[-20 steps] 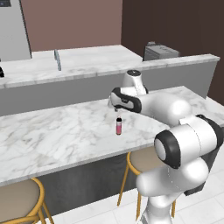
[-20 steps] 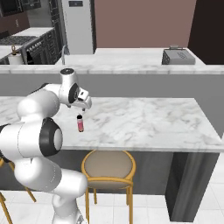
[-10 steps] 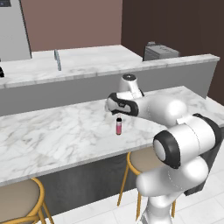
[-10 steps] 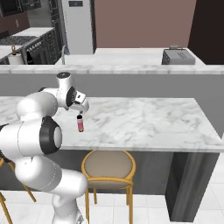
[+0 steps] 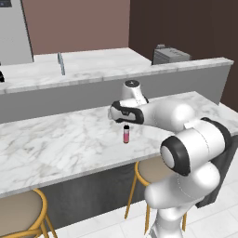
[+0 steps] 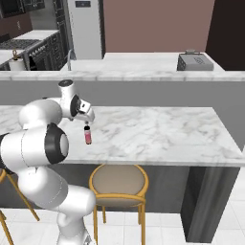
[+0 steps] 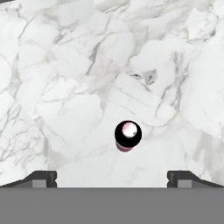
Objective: Place the large bottle from the dining counter next to the other large bottle outside the sink, and place the small bottle from the dining counter next to the other small bottle inside the sink.
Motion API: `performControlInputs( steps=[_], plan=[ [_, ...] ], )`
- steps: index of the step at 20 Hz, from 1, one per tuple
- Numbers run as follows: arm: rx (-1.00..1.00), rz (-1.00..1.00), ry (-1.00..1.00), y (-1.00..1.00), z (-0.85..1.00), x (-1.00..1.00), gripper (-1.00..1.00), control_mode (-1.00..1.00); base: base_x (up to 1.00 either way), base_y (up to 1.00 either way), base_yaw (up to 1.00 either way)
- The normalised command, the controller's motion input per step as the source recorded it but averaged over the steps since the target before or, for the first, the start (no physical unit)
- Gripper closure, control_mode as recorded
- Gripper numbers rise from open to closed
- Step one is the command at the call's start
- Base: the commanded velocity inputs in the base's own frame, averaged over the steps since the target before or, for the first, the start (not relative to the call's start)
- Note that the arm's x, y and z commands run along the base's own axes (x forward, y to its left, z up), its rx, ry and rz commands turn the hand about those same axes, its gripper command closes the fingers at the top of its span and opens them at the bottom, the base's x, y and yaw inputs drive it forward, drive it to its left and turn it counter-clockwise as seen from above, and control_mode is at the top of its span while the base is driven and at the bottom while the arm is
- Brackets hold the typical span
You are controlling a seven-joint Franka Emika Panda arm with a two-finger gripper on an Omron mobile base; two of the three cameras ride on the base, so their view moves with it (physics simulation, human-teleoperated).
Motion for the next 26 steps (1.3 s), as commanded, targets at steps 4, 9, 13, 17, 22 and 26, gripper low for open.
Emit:
performControlInputs(
  steps=[4,9,13,17,22,26],
  plan=[
    [0.0,0.01,0.0,-0.28,0.0,0.03,-1.0,-1.0,0.0,0.0,0.0],
    [0.0,0.09,0.0,-0.29,0.0,0.0,-1.0,-1.0,0.0,0.0,0.0],
    [0.0,0.17,0.01,-0.05,0.0,-0.06,-1.0,-1.0,0.0,0.0,0.0],
    [0.0,0.23,0.05,0.0,0.0,-0.12,-1.0,-1.0,0.0,0.0,0.0],
    [0.0,0.27,0.08,0.1,0.0,-0.01,-1.0,-1.0,0.0,0.0,0.0],
    [-0.01,0.07,0.03,0.0,0.0,0.01,-1.0,-1.0,0.0,0.0,0.0]
  ],
)
